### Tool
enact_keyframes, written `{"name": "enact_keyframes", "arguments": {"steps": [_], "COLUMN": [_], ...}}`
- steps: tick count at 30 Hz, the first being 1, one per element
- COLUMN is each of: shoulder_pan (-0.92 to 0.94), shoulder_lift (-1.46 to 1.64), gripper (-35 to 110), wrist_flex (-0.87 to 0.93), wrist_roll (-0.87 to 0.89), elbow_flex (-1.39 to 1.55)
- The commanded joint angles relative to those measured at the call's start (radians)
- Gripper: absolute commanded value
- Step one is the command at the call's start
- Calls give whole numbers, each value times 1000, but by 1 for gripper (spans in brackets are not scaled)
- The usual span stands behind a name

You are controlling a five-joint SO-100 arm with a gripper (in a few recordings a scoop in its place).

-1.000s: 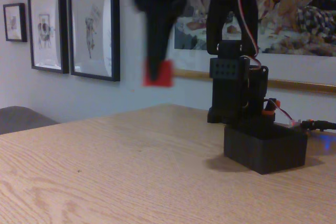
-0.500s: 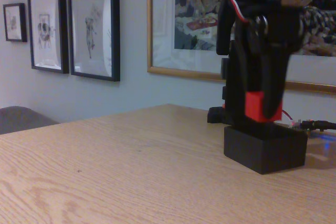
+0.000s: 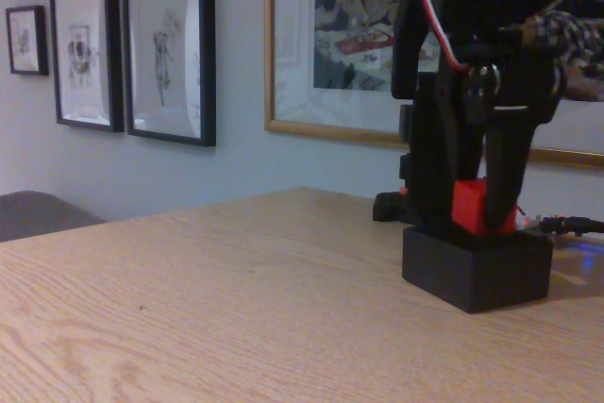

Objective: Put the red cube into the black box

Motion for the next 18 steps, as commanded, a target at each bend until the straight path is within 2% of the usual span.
{"name": "enact_keyframes", "arguments": {"steps": [1,8,14,18], "shoulder_pan": [-20,-38,-77,-192], "shoulder_lift": [37,38,38,84], "gripper": [17,24,14,12], "wrist_flex": [3,2,38,91], "wrist_roll": [32,55,54,37], "elbow_flex": [3,11,-49,-149]}}
